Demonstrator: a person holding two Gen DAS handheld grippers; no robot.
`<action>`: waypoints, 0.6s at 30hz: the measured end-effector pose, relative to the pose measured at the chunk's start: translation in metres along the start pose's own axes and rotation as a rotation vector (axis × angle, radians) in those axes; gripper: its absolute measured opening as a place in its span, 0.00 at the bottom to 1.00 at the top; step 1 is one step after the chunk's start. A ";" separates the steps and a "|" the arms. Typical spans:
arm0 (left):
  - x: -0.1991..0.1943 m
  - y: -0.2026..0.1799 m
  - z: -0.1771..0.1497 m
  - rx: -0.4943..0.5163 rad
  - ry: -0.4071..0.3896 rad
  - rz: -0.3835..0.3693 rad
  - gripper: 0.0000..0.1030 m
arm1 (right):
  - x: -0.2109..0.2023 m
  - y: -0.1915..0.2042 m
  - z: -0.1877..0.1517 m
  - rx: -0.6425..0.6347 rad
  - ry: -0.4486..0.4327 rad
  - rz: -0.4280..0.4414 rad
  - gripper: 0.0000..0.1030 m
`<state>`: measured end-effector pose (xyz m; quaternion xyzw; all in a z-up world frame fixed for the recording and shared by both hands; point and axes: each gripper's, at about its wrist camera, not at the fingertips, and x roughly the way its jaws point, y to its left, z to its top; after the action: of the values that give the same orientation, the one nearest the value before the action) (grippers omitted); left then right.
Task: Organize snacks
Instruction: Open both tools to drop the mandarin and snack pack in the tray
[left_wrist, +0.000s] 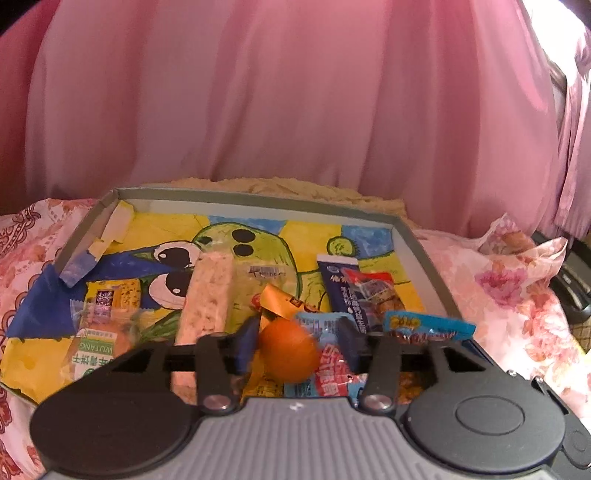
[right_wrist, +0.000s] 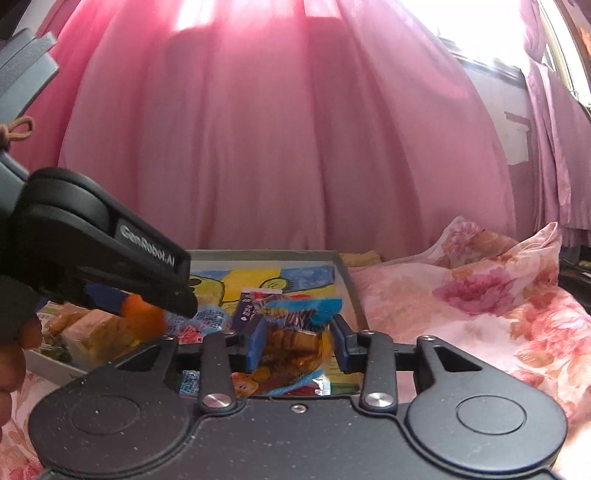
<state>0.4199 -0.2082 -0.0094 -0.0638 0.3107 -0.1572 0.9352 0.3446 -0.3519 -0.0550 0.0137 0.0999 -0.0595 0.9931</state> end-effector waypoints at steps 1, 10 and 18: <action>-0.002 0.001 -0.001 -0.008 -0.008 0.001 0.62 | 0.000 0.000 0.000 0.003 0.001 -0.003 0.45; -0.030 0.014 -0.007 -0.104 -0.095 0.037 0.95 | -0.013 -0.001 0.009 0.015 -0.031 -0.023 0.82; -0.071 0.024 -0.006 -0.090 -0.183 0.124 0.99 | -0.043 -0.009 0.024 0.055 -0.074 -0.022 0.99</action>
<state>0.3682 -0.1623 0.0204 -0.1005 0.2341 -0.0782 0.9638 0.3066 -0.3569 -0.0230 0.0374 0.0615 -0.0738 0.9947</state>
